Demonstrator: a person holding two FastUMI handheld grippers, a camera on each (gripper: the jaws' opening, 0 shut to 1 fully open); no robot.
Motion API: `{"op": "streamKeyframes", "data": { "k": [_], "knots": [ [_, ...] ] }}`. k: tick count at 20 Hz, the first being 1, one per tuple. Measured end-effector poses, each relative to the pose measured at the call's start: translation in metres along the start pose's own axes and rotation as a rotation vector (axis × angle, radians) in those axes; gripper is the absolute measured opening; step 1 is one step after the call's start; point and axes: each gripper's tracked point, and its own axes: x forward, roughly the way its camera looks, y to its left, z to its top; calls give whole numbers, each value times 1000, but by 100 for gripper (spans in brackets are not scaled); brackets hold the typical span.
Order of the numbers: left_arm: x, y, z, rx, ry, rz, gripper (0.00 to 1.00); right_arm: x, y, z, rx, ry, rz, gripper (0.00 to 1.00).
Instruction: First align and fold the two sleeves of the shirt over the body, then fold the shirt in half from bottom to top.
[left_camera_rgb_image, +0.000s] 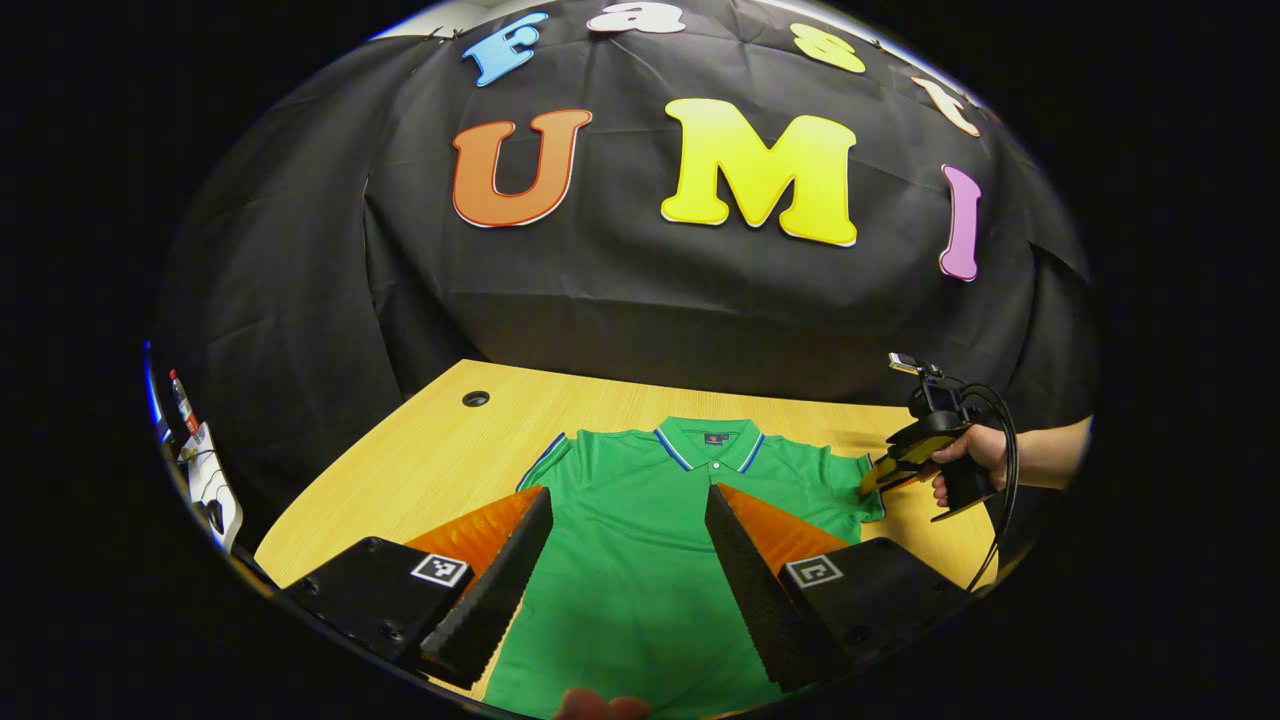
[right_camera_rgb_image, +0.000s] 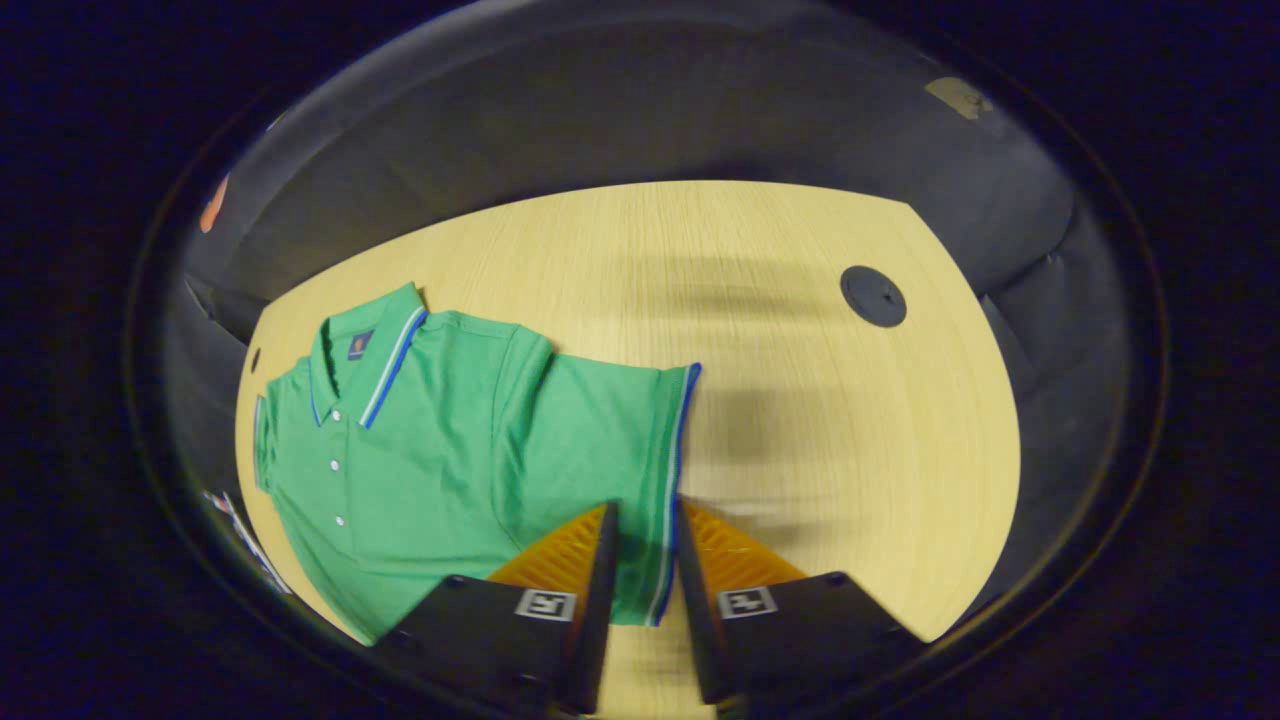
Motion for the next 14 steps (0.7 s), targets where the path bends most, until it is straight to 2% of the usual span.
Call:
{"op": "streamKeyframes", "data": {
  "k": [2, 5, 10, 13, 14],
  "knots": [
    [-4, 5, 1, 11, -7, -1, 99, 0, 2, 3, 108, -3, 42, 8],
    [-6, 16, 1, 12, -9, 9, 99, -6, 3, -7, 191, 25, 101, 2],
    [-9, 16, -3, -6, 9, -3, 99, -34, 9, 10, 239, -53, 138, 2],
    [-12, 18, 3, 23, -11, -6, 99, -54, 28, 13, 264, -72, 183, 2],
    [-13, 18, 5, 29, -17, -9, 99, -61, 38, 16, 266, -84, 198, 5]
  ]
}}
